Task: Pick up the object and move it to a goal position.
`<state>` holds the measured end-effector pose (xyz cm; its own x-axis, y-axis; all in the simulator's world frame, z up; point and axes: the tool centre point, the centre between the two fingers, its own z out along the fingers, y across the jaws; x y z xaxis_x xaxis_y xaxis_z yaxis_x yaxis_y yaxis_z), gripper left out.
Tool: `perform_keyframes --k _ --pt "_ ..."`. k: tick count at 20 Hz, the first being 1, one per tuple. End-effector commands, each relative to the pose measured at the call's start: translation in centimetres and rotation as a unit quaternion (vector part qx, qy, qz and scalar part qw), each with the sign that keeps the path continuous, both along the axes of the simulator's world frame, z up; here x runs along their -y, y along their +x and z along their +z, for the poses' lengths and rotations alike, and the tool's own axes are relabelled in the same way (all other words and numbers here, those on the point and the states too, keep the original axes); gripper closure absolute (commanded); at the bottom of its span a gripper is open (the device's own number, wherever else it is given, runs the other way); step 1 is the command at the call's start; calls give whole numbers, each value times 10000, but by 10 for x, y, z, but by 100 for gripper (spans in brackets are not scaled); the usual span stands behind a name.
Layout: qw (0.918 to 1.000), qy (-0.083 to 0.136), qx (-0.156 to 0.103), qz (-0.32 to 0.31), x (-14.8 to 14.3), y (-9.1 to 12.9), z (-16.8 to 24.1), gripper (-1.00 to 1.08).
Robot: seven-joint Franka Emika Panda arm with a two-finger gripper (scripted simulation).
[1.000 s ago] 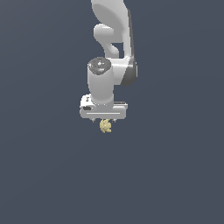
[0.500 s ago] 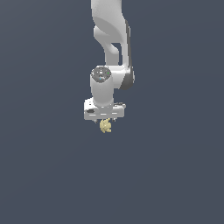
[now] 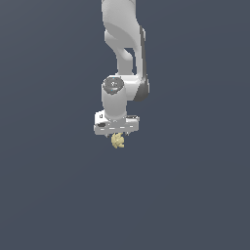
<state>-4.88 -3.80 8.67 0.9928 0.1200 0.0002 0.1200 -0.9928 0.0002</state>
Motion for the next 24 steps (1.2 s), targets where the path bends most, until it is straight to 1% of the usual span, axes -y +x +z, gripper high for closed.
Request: perform_keyframes --k 1,7,13,14,24 --pt "10000 0 -4 3 0 -1 -8 -92" --pt "10000 1 -2 12 0 -2 -36 -92" --pt "10000 1 -1 18 0 -1 -46 -92" --pt "10000 1 -1 18 0 -1 -46 108" --pt "10000 0 1 16 0 -1 -46 108"
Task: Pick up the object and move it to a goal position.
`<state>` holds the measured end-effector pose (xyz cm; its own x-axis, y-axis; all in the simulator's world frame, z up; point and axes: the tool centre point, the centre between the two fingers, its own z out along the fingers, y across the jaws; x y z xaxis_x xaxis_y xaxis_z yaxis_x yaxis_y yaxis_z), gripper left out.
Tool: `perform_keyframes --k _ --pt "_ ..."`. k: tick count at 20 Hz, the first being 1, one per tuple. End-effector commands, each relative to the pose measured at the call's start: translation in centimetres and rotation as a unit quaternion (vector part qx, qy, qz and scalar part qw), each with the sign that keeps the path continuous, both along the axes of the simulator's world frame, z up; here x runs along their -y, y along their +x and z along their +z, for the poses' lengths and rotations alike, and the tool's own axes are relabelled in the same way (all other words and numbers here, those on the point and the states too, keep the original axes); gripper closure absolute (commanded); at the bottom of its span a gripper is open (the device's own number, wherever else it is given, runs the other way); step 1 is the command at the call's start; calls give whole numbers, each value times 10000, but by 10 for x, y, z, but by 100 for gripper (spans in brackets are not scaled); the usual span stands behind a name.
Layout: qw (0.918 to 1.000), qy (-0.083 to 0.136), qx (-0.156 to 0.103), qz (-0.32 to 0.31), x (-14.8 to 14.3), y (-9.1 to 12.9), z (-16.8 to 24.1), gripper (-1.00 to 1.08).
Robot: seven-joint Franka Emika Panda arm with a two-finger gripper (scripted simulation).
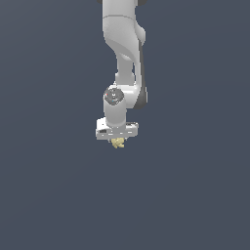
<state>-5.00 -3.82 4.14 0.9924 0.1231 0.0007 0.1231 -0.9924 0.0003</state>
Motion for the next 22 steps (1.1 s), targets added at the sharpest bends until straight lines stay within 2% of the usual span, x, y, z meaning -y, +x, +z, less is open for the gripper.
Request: perform_keyframes --k 1,4,7,10,13,17,22 --pt "10000 -1 6 -2 0 0 0 108" --pt "9999 -23 109 -36 3 8 6 108" --pt "9993 -71 343 -114 11 24 20 108" --pt "9970 -149 720 -239 23 49 44 108" --pt "9912 -255 1236 -409 40 79 81 108" --pt "9746 -428 2085 -690 68 120 149 108" --pt "9422 -636 3122 -1033 102 150 244 108"
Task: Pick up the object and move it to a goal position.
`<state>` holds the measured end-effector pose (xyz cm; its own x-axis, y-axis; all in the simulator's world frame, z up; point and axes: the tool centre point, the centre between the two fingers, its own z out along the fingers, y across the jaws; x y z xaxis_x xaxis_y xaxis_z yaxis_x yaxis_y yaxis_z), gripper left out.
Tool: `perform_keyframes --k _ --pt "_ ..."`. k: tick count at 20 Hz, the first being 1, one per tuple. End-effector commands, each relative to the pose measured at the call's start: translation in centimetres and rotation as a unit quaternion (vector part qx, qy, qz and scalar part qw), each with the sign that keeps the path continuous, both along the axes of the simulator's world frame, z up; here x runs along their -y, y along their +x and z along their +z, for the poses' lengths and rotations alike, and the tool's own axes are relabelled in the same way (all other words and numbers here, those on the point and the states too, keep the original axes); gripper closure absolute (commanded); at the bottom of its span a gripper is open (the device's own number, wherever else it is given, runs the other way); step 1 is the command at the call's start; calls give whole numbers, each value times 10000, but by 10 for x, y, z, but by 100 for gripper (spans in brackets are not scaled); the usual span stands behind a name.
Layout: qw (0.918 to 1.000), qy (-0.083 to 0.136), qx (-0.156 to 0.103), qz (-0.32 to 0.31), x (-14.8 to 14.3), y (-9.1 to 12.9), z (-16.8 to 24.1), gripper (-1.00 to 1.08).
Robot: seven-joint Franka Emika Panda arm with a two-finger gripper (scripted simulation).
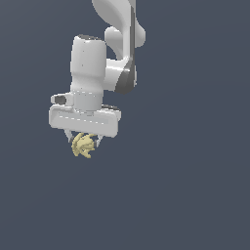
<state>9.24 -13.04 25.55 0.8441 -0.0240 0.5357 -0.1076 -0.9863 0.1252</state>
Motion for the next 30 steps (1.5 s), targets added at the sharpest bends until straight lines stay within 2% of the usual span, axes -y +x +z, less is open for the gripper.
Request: perform_keyframes --k 1,6,12,20,30 --pt "9984 -102 534 -171 16 10 48 108" --pt "9888 -270 1395 -457 41 13 128 108" --pt "9766 -397 2007 -666 57 5 186 108" --pt "9652 -500 2432 -817 67 -6 226 108" --pt "9590 -559 2632 -891 71 -12 245 108"
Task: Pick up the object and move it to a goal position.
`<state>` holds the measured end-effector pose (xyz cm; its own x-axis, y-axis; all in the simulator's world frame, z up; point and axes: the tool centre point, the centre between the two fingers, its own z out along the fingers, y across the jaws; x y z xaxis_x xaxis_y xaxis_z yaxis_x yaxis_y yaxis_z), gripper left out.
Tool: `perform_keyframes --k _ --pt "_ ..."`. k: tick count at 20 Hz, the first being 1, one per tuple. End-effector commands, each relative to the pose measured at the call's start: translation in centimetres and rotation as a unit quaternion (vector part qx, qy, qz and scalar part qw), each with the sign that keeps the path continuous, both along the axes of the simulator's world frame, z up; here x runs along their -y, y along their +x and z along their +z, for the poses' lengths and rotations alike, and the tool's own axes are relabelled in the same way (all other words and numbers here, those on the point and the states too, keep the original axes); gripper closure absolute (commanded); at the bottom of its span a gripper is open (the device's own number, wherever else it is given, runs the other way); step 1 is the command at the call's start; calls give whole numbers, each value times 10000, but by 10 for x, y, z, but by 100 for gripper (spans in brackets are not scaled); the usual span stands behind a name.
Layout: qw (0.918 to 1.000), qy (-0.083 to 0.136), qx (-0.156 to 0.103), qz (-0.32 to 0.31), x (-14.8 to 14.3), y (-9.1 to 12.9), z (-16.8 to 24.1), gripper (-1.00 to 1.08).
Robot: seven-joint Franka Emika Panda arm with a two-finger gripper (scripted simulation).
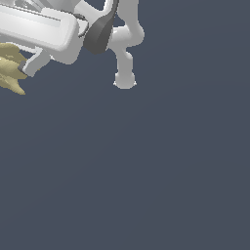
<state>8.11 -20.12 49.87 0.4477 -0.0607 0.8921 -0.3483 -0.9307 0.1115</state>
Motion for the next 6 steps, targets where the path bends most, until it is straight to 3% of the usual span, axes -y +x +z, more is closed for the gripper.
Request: perform_keyframes --k 1,6 --pt "10000 -9 29 -13 1 -1 3 108" --pt "10000 -16 45 -20 1 -1 4 108"
